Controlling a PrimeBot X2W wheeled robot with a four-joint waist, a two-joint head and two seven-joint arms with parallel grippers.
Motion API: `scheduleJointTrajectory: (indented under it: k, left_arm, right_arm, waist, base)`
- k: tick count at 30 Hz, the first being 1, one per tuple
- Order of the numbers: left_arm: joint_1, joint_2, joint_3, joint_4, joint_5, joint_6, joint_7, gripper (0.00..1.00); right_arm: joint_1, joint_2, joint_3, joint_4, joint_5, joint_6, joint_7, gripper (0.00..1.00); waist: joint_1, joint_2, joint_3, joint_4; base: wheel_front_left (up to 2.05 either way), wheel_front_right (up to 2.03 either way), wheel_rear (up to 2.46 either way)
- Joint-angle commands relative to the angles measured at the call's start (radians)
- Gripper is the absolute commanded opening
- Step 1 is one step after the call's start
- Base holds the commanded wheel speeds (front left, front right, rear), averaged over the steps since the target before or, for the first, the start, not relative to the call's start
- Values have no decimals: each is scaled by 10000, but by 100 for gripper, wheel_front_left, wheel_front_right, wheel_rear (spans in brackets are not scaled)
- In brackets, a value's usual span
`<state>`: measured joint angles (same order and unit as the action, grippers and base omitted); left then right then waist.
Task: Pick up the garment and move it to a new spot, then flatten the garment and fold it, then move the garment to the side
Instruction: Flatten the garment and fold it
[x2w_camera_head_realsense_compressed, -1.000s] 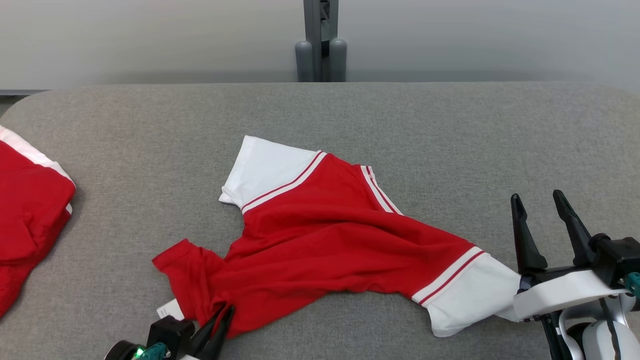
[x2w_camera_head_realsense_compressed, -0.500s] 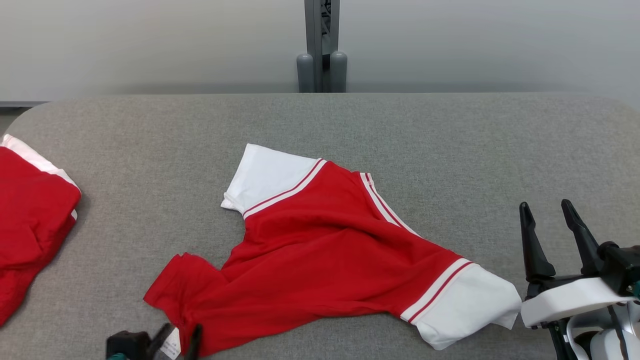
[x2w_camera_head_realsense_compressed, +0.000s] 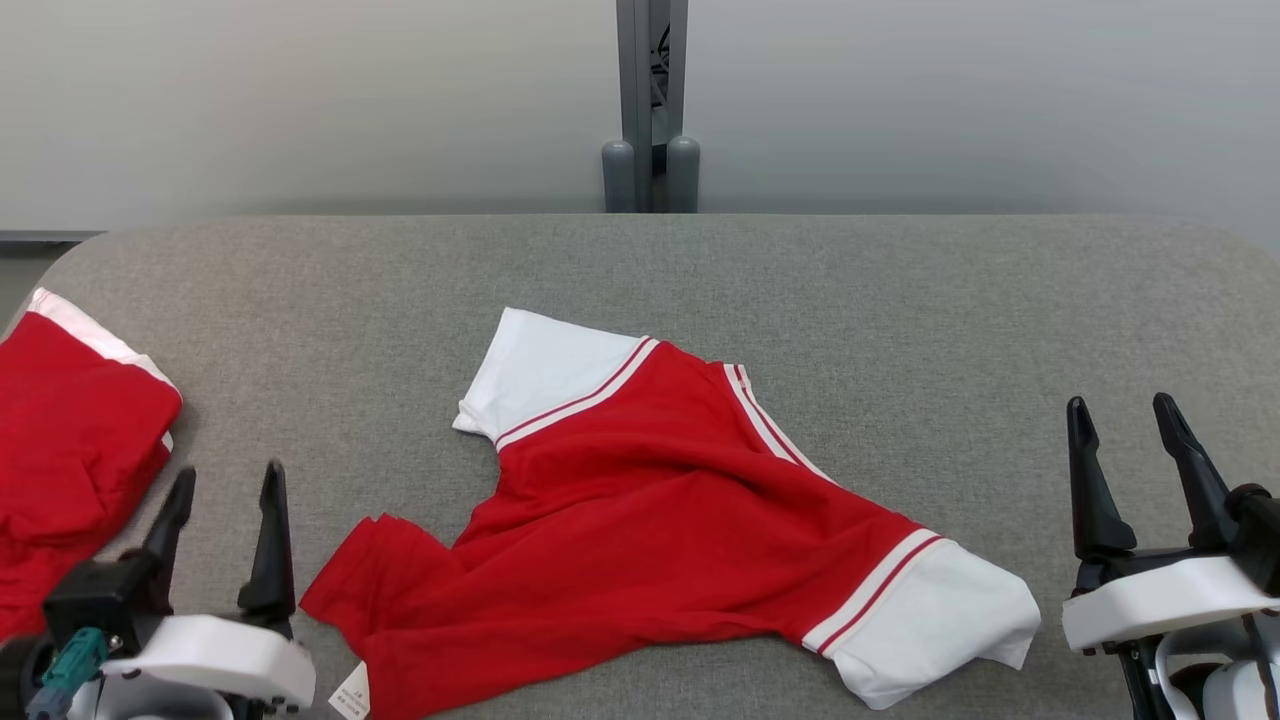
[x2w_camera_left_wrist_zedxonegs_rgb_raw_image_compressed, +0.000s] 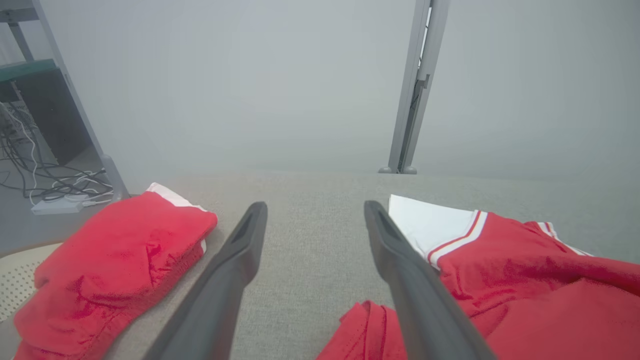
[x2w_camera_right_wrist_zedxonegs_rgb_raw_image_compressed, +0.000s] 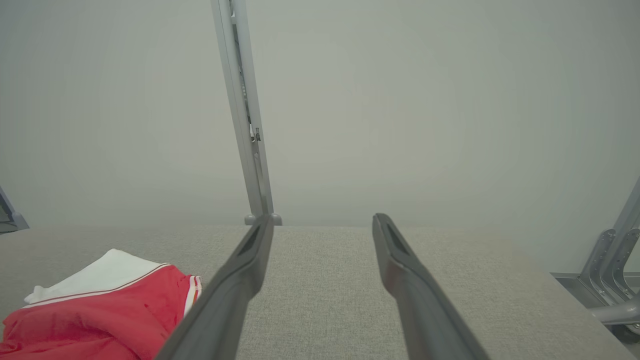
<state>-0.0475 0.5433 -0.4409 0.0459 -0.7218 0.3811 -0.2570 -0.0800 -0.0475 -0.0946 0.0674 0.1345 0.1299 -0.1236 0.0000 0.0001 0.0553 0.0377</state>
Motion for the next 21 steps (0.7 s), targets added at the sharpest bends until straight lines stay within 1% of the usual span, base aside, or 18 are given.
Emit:
scheduleJointTrajectory:
  k: [1,5,9,11,15,21]
  left_arm:
    - [-216,77,62,-349,211,189,-34,100]
    - [-526,218,62,-1123,580,535,65,100]
    - [-468,203,28,-1157,613,639,132,100]
    - [-339,90,-36,-1128,596,705,121,100]
    - [-98,99,-270,-1042,704,631,152,100]
    - [175,149,-479,-998,742,649,217,100]
  right_arm:
    - [-36,-58,-25,-89,-49,16,19,100]
    - [15,-57,137,-93,-145,16,72,100]
    - [183,-57,300,-24,-103,16,118,100]
    - [279,-60,367,-15,-79,16,150,100]
    - [468,-55,461,6,46,16,294,100]
    - [689,-58,458,-44,126,16,414,100]
  waist:
    - [0,-1,-52,-24]
    - [0,-1,-209,-94]
    - [0,-1,-407,-214]
    - [0,-1,-463,-266]
    - [0,-1,-557,-331]
    - [0,-1,-628,-366]
  base:
    - [0,0,0]
    - [0,0,0]
    - [0,0,0]
    - [0,0,0]
    - [0,0,0]
    - [0,0,0]
